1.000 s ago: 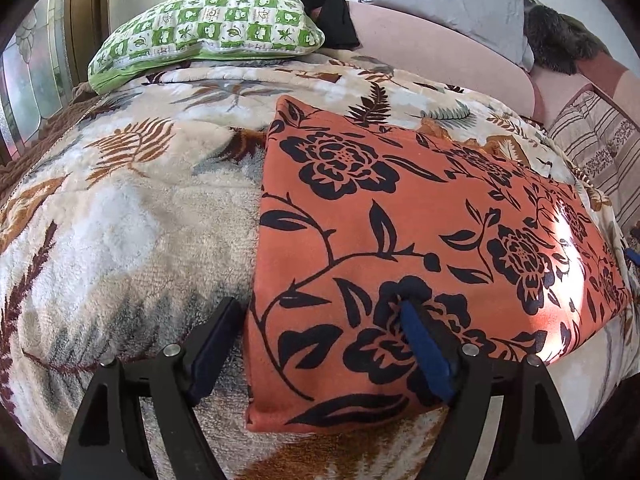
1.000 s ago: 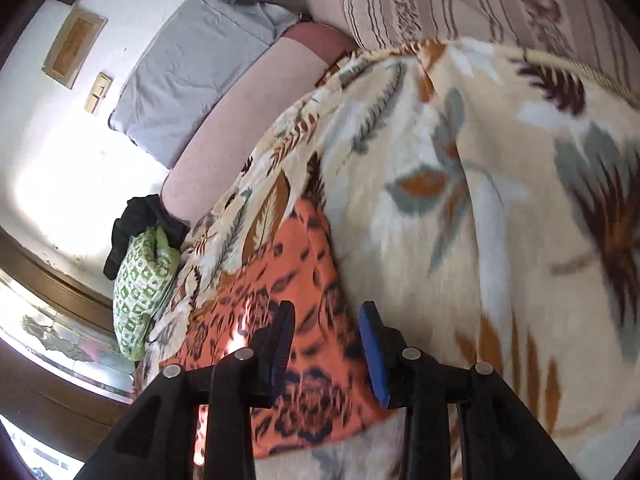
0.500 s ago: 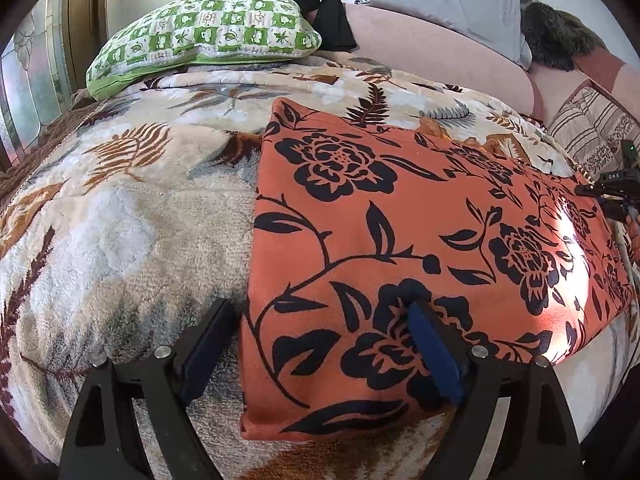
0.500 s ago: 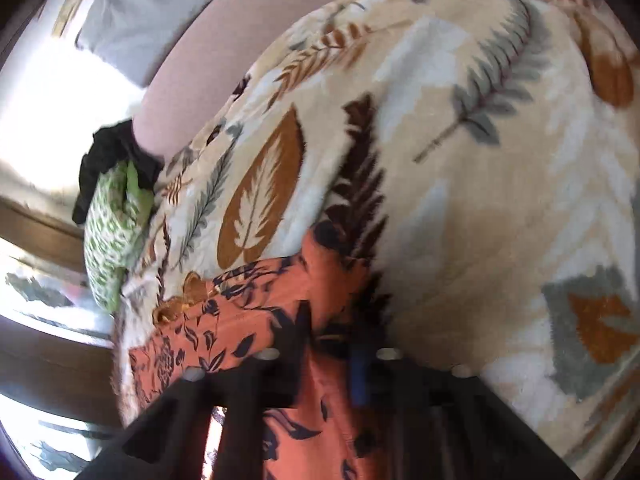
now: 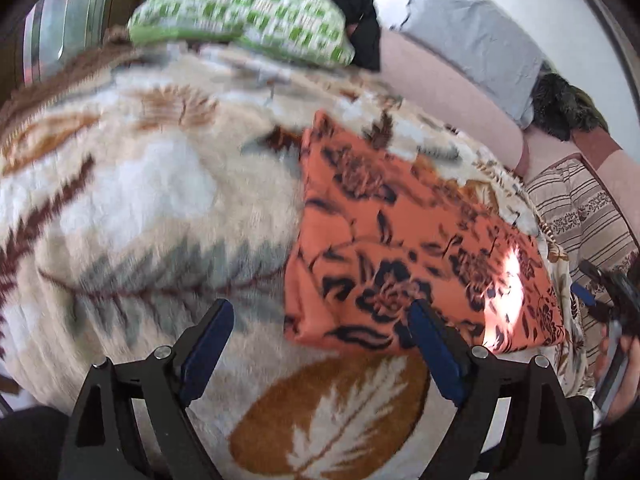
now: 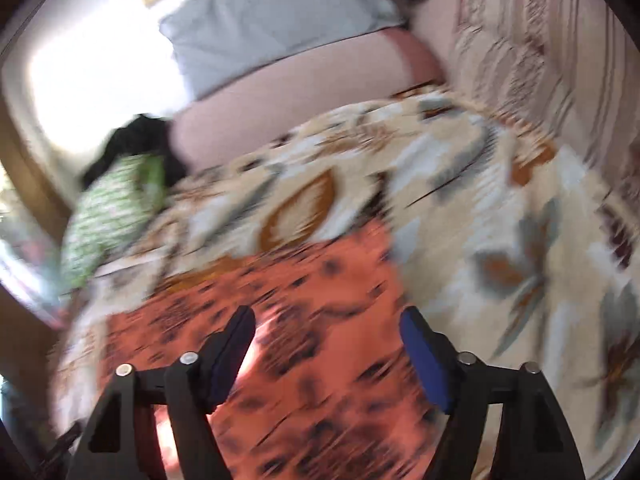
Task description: Fold small clothes
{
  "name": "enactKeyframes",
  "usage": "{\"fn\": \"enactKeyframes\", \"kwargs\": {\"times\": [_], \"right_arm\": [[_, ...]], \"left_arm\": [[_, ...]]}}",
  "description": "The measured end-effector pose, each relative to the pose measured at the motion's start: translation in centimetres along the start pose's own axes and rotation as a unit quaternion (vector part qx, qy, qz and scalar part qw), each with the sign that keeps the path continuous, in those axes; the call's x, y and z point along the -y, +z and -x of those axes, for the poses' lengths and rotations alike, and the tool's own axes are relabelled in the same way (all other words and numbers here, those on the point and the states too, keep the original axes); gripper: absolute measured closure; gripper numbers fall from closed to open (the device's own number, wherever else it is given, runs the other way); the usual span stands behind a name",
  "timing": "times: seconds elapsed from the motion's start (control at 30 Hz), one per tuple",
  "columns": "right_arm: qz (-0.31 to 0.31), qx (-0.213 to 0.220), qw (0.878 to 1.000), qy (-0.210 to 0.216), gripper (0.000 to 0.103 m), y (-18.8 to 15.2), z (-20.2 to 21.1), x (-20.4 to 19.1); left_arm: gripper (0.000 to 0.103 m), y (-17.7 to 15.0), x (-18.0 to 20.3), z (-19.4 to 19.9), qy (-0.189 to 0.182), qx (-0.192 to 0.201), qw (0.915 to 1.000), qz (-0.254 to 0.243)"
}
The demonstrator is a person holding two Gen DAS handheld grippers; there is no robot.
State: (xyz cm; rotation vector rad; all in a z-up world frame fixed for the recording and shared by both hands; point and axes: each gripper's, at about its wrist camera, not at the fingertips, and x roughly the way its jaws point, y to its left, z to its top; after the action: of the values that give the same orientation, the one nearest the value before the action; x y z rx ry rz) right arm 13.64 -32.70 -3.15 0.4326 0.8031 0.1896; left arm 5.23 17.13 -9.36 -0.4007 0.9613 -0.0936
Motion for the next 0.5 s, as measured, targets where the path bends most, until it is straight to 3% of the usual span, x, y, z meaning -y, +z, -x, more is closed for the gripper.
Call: {"fn": "enactKeyframes", "kwargs": {"times": [0.07,0.13,0.2,0.23,0.27,0.33,0.43,0.5], "right_arm": [[0.0,-0.022,0.999,0.039,0.025,-2.6,-0.2,-0.7],[-0.014,-0.052,0.998,0.027,0.025,-4.4,-1.8,0.0],[-0.057,-0.089,0.994,0.012,0.025,-5.8,-3.5,2.1],[-0.079,-0.088,0.993,0.021,0.025,-6.3,-3.7,3.0],[-0.084,-0.071,0.993,0.036,0.025,-6.5,-3.3,3.4],[-0.079,-0.072,0.993,0.046,0.025,-6.6,-2.8,3.6],[-0.095,-0.067,0.991,0.074,0.025,-6.9,-2.6,4.7],[-0.109,-0.063,0.988,0.091,0.025,-6.9,-2.6,5.6]], "left_arm": [[0.029,-0.5,-0.3,-1.1,0.015,-0.021,0.9996,-0.006],[0.039,-0.9,0.5,-0.9,0.041,-0.019,0.9982,-0.04],[0.055,-0.8,0.7,-0.6,0.054,-0.022,0.9972,-0.047],[0.062,-0.7,0.8,-0.3,0.046,-0.023,0.9976,-0.047],[0.063,-0.5,1.1,0.2,0.045,-0.018,0.9977,-0.047],[0.061,0.1,2.1,1.5,0.069,0.007,0.9956,-0.063],[0.02,1.8,3.6,2.9,0.092,0.045,0.9911,-0.086],[0.019,3.4,4.0,3.0,0.091,0.059,0.9897,-0.094]]}}
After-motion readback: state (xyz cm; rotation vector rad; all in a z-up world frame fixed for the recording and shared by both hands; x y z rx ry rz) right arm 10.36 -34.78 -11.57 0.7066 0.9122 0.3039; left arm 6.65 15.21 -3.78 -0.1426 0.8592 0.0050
